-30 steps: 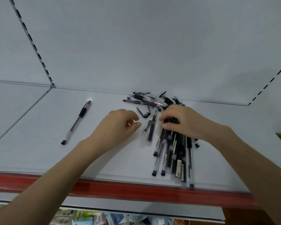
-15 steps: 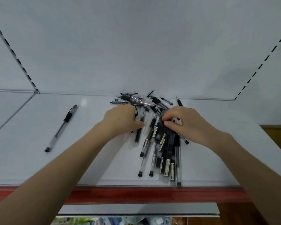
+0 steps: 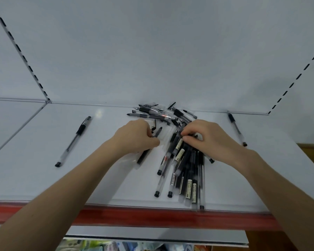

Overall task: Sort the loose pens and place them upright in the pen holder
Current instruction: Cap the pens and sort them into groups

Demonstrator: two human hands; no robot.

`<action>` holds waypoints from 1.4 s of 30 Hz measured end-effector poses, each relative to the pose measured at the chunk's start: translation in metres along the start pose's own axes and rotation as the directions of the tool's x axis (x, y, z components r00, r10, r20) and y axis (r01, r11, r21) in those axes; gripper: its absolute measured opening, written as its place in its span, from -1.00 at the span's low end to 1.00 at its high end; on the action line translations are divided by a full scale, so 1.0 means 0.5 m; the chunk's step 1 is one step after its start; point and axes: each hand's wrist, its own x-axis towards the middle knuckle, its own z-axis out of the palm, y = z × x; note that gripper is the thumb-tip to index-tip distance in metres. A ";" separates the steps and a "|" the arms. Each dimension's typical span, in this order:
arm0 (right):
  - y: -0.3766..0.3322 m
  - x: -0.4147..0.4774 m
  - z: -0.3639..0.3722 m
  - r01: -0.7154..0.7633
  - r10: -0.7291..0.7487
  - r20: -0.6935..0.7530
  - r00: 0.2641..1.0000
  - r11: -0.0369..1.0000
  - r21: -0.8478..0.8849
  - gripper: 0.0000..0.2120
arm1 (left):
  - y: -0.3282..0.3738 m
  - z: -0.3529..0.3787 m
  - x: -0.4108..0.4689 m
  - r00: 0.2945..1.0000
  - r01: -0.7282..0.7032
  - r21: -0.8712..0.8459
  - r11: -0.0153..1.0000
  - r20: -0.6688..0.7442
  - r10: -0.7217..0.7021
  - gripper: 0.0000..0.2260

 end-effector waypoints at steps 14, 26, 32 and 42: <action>-0.036 0.134 0.032 0.032 -0.001 0.217 0.976 0.989 -0.141 -0.80 | -0.040 -0.057 -0.042 0.970 0.014 -0.787 0.617 -0.139 -0.199 -0.90; -0.040 0.156 0.030 0.027 0.052 0.358 0.932 0.977 -0.213 -0.75 | -0.027 -0.050 -0.033 0.975 -0.027 -0.785 0.618 -0.156 -0.156 -0.91; -0.028 0.118 0.020 -0.053 0.038 0.181 0.983 0.996 0.078 -0.92 | -0.022 -0.053 -0.035 0.978 -0.057 -0.800 0.597 -0.165 -0.127 -0.91; 0.189 -0.062 -0.139 -0.587 0.647 -0.479 0.594 0.755 0.292 -0.72 | 0.048 -0.020 -0.016 0.988 -0.151 -0.776 0.612 -0.139 0.067 -0.93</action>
